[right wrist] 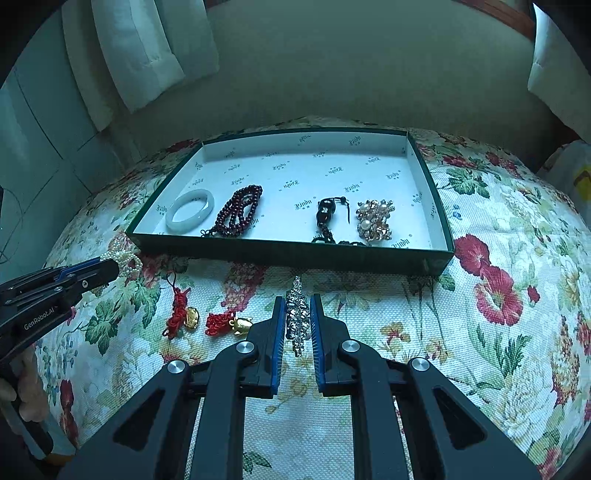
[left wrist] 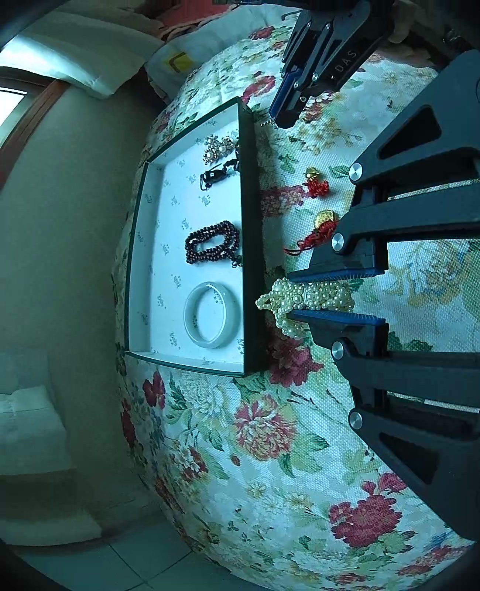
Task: Organize jewelry
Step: 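Carry the pearl cluster and rhinestone pin into the box and open both grippers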
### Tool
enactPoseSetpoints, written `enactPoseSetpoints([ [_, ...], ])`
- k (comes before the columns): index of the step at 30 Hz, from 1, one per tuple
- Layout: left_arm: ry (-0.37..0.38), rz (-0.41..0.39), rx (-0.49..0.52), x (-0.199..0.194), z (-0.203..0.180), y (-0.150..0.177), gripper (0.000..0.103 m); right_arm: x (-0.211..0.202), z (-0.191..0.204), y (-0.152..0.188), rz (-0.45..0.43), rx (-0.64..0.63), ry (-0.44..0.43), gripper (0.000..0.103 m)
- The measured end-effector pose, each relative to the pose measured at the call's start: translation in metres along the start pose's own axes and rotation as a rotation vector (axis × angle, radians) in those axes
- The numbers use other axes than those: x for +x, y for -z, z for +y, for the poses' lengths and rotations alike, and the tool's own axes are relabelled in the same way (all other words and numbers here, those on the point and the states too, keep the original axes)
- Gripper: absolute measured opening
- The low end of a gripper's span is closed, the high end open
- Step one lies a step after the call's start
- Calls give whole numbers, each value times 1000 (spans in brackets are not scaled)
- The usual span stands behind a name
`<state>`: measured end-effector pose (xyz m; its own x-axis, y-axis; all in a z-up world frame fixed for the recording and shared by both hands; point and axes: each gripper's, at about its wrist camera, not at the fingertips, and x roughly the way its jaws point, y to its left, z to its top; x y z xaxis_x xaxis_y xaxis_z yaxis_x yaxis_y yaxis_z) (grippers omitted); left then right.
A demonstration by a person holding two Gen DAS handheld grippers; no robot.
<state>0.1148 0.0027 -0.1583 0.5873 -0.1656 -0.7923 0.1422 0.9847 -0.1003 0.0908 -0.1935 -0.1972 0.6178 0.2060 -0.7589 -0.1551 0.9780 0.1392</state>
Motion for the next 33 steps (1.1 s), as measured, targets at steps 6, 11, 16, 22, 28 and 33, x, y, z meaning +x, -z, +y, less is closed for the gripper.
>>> enactPoseSetpoints([
  [6,-3,-44,21,5,-8,-30,14,-4,-4,-25,-50,-3,7,14],
  [11,-20,-83,33,14,-11,-57,14,-1,-15,-56,-99,3,25,14],
  [16,-47,-94,37,39,-10,-84,14,17,-27,-85,-118,14,40,14],
  [22,-69,-63,12,81,-7,-115,14,57,-41,-109,-91,1,81,14],
  [28,-98,-21,21,121,-6,-134,14,94,-53,-122,-27,14,91,14],
  [33,-106,25,30,143,-5,-137,14,114,-59,-124,22,15,102,14],
])
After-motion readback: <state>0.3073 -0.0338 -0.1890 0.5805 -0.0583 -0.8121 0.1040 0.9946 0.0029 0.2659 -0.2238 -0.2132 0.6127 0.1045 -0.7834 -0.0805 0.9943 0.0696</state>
